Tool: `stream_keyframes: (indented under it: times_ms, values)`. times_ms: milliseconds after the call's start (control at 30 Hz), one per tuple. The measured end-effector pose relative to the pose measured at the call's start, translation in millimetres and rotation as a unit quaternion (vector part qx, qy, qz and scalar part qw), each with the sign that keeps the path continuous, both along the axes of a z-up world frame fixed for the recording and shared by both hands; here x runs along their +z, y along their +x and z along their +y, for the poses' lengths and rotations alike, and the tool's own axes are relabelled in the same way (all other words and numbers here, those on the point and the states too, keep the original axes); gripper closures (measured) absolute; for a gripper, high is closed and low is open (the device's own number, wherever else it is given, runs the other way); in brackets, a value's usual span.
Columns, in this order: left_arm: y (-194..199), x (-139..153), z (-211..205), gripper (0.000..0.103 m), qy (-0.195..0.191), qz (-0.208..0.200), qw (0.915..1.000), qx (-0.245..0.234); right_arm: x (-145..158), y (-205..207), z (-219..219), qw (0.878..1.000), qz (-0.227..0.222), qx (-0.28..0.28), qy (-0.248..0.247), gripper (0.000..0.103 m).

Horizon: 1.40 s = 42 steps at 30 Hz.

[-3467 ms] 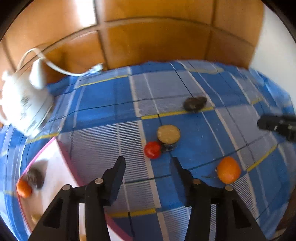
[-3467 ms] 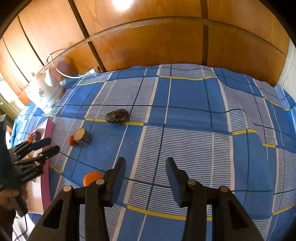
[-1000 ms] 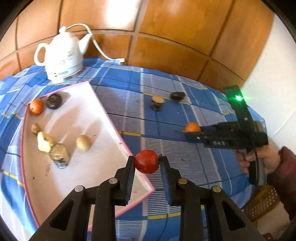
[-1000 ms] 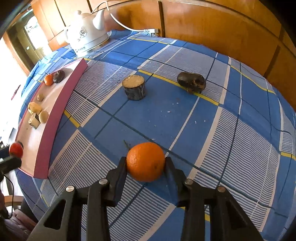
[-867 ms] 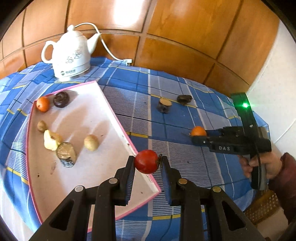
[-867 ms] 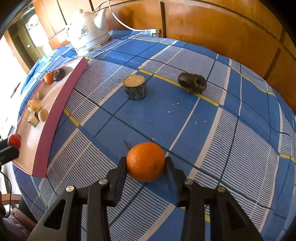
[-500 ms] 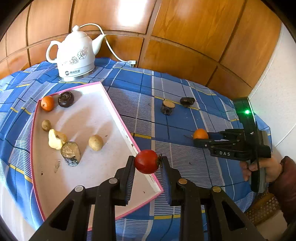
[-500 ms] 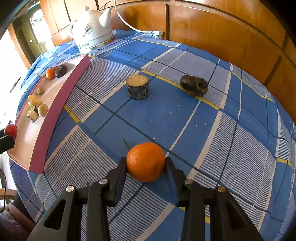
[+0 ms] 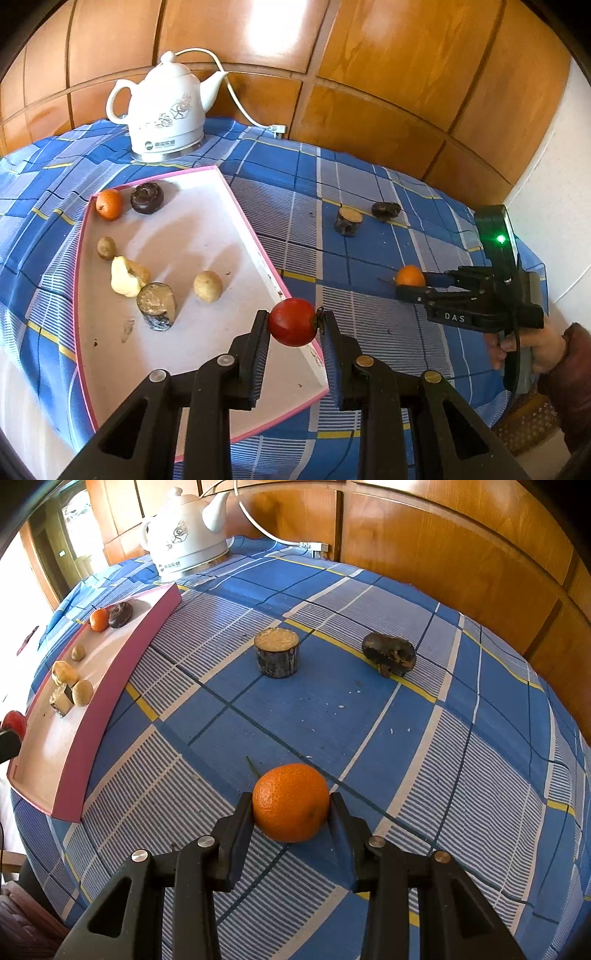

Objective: Organize fruits
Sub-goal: 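Carry the tomato over the tray and open the left gripper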

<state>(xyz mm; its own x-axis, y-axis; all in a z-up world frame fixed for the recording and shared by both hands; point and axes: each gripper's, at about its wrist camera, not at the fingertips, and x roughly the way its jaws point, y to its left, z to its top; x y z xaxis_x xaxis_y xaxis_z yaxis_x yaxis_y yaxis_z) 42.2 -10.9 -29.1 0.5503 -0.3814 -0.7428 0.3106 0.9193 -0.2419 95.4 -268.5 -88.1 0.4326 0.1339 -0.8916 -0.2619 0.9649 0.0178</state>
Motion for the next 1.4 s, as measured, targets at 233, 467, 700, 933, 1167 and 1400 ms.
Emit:
stream_keyframes:
  times_ms: [233,467,700,933,1167,1400]
  values:
    - [6,-1,20,0.075,0.007,-0.002,0.9991,0.042,0,0,1,1.0,-0.002,0.004,-0.008,0.063]
    - [12,-4,39,0.075,0.013,-0.003,0.997,0.076,0,-1,2,1.0,-0.003,0.005,-0.011,0.063]
    - [19,-4,60,0.075,0.009,-0.004,0.9944,0.105,-1,-1,3,1.0,-0.004,0.006,-0.012,0.063]
    - [31,-5,87,0.075,0.0,0.001,0.9899,0.141,-1,-1,3,1.0,-0.003,0.006,-0.011,0.063]
    - [52,-6,104,0.075,-0.03,0.017,0.9874,0.154,-1,0,3,1.0,-0.002,0.006,-0.011,0.063]
    - [71,-2,103,0.075,-0.025,0.006,0.9881,0.152,-1,0,3,1.0,-0.003,0.006,-0.011,0.063]
